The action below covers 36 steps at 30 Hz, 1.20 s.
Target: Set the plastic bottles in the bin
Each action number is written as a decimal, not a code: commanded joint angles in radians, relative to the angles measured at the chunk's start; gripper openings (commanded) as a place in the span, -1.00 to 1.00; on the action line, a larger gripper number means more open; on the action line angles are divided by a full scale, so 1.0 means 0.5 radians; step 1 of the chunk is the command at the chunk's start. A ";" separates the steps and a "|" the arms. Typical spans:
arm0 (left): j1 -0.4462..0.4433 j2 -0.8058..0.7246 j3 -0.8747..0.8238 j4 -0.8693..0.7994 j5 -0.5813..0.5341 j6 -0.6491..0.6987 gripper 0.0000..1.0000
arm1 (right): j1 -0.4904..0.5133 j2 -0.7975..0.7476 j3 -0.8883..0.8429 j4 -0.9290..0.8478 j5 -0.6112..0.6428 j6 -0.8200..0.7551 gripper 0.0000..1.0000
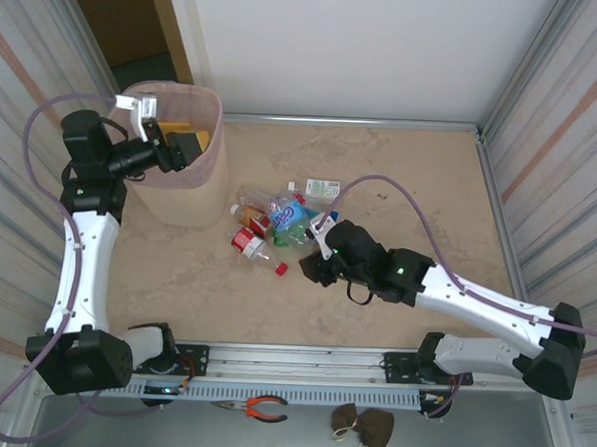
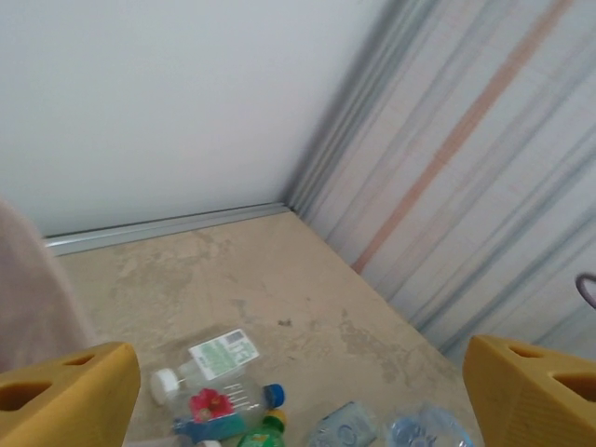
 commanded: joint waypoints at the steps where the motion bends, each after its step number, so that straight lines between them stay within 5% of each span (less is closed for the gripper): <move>1: -0.121 -0.095 -0.017 0.286 0.139 -0.051 0.82 | 0.013 -0.119 0.087 0.259 -0.070 -0.148 -0.33; 18: -0.992 -0.135 0.084 0.774 0.183 0.001 0.97 | 0.003 -0.448 0.082 1.126 -0.364 -0.504 -0.34; 36: -1.476 0.010 0.363 0.615 0.241 0.252 0.90 | 0.007 -0.432 0.162 1.277 -0.753 -0.571 -0.32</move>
